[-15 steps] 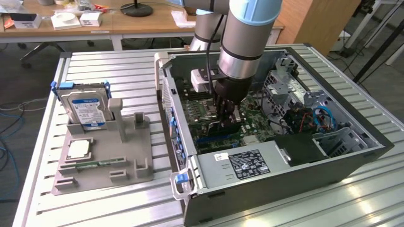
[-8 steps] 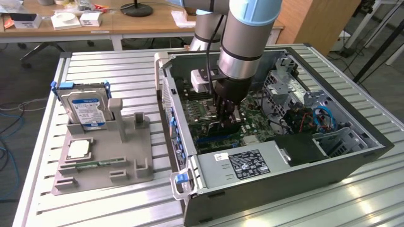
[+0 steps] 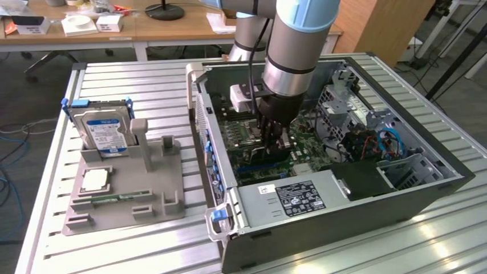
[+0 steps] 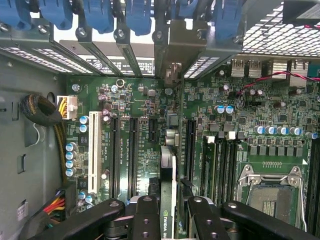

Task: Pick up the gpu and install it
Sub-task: 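Insert the gpu into the slot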

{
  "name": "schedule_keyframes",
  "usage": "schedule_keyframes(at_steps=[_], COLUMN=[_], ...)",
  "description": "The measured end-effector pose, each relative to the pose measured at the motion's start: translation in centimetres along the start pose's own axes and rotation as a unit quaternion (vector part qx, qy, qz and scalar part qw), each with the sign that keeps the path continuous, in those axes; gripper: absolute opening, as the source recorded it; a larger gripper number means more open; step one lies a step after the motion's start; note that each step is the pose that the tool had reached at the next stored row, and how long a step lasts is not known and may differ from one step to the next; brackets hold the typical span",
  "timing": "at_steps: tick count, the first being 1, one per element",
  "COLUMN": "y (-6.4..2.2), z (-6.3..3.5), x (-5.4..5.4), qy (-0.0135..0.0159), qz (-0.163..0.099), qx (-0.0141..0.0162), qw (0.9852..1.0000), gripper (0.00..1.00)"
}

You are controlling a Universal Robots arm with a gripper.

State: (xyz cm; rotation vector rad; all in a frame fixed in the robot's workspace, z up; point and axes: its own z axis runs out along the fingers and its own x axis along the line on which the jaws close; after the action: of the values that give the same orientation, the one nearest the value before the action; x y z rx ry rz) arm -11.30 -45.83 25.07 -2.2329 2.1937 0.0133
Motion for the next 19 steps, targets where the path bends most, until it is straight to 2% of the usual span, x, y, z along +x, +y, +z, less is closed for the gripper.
schedule_keyframes(at_steps=[9,19], y=[0.04,0.04], z=[0.04,0.21], x=[0.00,0.01], qy=[-0.0014,-0.0013], qz=[0.000,0.000], qx=[0.0002,0.0001], qw=[1.0000,1.0000], gripper=[0.27,0.27])
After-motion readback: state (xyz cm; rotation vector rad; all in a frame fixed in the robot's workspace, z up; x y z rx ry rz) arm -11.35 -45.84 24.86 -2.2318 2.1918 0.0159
